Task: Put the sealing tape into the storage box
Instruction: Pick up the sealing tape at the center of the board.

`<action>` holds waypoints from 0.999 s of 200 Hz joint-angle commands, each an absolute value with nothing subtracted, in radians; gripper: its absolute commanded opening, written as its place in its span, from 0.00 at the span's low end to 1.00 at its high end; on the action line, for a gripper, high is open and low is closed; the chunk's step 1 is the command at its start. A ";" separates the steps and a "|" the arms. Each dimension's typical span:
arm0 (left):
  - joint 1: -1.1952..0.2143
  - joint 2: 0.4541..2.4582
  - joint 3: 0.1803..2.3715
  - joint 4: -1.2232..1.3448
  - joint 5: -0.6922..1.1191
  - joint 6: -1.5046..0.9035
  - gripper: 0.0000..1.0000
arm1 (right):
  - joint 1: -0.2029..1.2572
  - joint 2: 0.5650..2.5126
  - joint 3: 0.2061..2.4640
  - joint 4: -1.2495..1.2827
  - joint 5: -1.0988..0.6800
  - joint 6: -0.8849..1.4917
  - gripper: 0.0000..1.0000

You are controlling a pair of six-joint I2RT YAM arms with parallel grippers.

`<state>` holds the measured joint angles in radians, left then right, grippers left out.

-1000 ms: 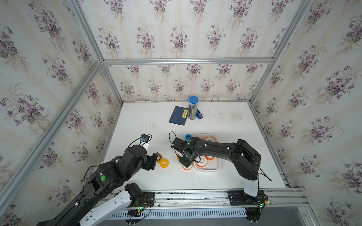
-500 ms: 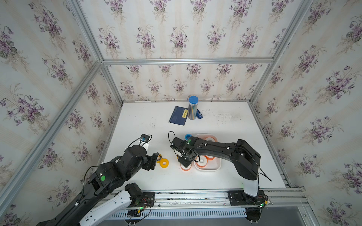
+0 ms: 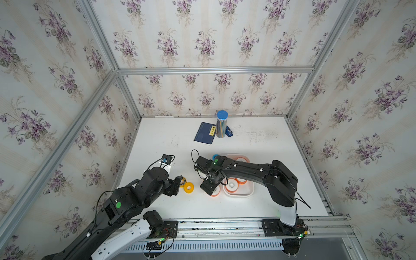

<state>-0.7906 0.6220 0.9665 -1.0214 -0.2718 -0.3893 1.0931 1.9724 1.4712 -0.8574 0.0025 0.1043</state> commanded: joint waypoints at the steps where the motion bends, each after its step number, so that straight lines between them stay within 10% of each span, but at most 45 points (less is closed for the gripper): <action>1: -0.790 0.620 0.966 -1.004 -0.279 -0.383 0.86 | 1.097 1.988 1.466 -0.872 0.003 0.091 0.90; 200: -0.789 0.614 0.968 -1.006 -0.282 -0.385 0.86 | 1.128 1.884 1.475 -0.884 0.089 0.136 0.73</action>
<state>-0.7906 0.6167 0.9657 -1.0214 -0.2726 -0.3893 1.1332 1.9247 1.4807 -0.8680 0.0338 0.1173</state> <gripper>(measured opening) 0.861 0.747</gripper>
